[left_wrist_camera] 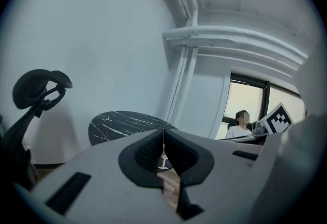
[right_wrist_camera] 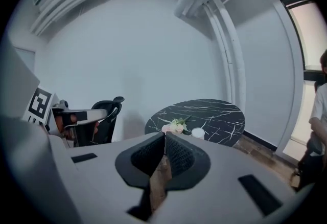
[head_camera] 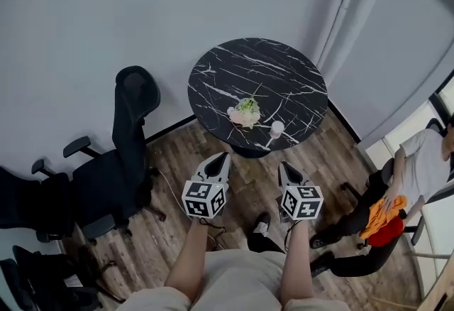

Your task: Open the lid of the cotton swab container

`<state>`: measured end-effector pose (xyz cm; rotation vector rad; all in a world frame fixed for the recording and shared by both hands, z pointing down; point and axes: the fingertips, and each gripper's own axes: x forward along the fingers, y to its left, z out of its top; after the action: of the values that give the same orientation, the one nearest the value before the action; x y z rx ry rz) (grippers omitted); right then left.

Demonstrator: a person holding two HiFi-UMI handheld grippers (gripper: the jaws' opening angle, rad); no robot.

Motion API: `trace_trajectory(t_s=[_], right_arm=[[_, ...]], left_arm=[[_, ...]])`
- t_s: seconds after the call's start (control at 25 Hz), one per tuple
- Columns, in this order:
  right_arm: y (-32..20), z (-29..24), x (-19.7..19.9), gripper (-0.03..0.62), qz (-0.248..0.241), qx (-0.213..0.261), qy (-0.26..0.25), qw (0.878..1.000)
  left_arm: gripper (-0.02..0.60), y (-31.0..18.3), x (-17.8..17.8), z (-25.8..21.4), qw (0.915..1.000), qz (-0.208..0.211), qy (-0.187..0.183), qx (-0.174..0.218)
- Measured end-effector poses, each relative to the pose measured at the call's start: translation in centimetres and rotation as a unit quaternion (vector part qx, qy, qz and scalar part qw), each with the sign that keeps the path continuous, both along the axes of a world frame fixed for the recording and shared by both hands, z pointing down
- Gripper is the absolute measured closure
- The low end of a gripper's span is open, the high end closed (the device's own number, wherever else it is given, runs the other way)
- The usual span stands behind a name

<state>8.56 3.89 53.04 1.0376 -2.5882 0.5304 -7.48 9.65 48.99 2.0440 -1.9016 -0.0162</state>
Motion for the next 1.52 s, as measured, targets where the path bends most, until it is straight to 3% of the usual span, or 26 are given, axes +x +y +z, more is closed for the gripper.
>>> trace_trajectory(t_s=[0.2, 0.4, 0.64, 0.8, 1.0, 1.12, 1.36, 1.52], right_arm=[[-4.9, 1.6, 0.0, 0.559, -0.034, -0.021, -0.003, 0.999], [-8.5, 3.0, -0.6, 0.559, -0.072, -0.041, -0.007, 0.996], [-11.5, 3.1, -0.2, 0.559, -0.092, -0.04, 0.002, 0.995], [-13.4, 3.9, 0.7, 0.559, -0.08, -0.049, 0.01, 0.996], [-15.2, 6.1, 2.3, 0.559, -0.072, -0.051, 0.04, 0.995], [-18.1, 7.1, 2.8, 0.559, -0.044, -0.055, 0.052, 0.996], [-23.4, 7.0, 1.9, 0.559, 0.025, -0.069, 0.049, 0.996], [-25.7, 7.8, -0.7, 0.558, 0.039, -0.077, 0.06, 0.994]], left_arm=[[0.558, -5.1, 2.0, 1.3, 0.9996, -0.018, -0.005, -0.023], [0.558, -9.3, 3.7, 2.5, 0.9976, -0.023, -0.037, -0.054], [0.558, -13.2, 3.8, 0.9, 0.9955, -0.06, -0.067, -0.031], [0.558, -15.9, 4.3, 2.3, 0.9959, -0.059, -0.054, -0.043], [0.558, -19.7, 6.8, 5.8, 0.9965, -0.01, -0.045, -0.069], [0.558, -22.6, 7.5, 7.0, 0.9939, 0.033, -0.07, -0.078], [0.558, -28.4, 6.0, 6.9, 0.9847, 0.097, -0.119, -0.082], [0.558, -32.2, 4.7, 6.8, 0.981, 0.135, -0.116, -0.078]])
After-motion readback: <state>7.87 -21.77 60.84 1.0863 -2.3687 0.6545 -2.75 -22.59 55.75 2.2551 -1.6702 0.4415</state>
